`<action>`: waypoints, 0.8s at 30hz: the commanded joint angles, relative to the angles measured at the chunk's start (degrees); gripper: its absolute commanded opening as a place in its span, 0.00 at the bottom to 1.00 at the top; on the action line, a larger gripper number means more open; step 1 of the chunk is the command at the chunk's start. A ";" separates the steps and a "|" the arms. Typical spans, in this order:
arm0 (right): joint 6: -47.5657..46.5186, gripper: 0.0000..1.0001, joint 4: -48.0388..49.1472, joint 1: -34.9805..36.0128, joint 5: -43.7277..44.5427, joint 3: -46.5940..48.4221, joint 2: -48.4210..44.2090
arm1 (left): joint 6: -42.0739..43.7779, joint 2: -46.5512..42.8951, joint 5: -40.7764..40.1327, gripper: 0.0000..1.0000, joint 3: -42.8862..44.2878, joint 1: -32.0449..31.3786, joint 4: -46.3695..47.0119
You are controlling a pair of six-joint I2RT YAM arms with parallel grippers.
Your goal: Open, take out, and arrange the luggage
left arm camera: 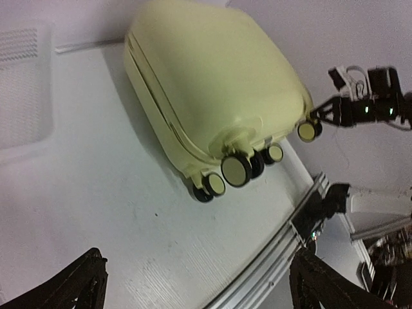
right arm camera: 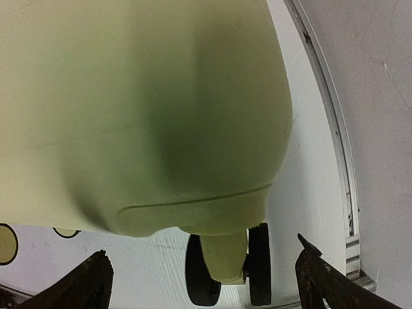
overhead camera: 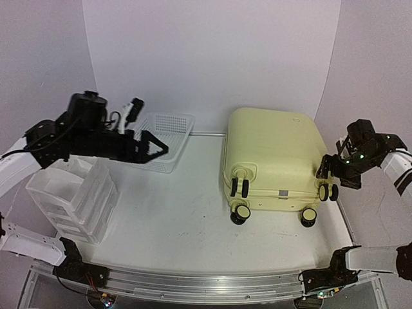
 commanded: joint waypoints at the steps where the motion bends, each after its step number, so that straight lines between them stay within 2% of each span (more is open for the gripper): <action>1: 5.21 0.98 -2.54 -1.90 1.28 -3.37 -2.60 | -2.14 12.13 -5.57 0.99 4.10 -13.02 5.97; 6: 9.82 0.98 -3.85 -2.63 1.01 -5.42 -3.52 | 0.18 29.41 -12.58 0.99 14.21 -24.30 8.03; 9: 11.05 0.98 -3.87 -2.77 -3.02 -6.90 -4.02 | 1.13 37.81 -16.15 0.99 19.92 -28.19 8.63; 12: 10.62 0.97 -3.87 -2.82 -3.81 -8.06 -4.62 | 1.47 43.32 -19.63 1.00 24.27 -29.42 8.46; 17: 9.62 0.89 -4.83 -2.86 -0.13 -7.53 -4.88 | 2.48 49.34 -27.13 0.98 31.08 -29.90 6.04; 21: 7.61 0.84 -3.19 -2.80 0.60 -6.69 -2.19 | 1.46 51.40 -33.12 0.95 33.70 -29.80 3.45; 24: 6.51 0.81 -2.24 -1.74 -0.50 -6.04 0.12 | 0.28 51.26 -34.58 0.95 33.52 -29.19 3.00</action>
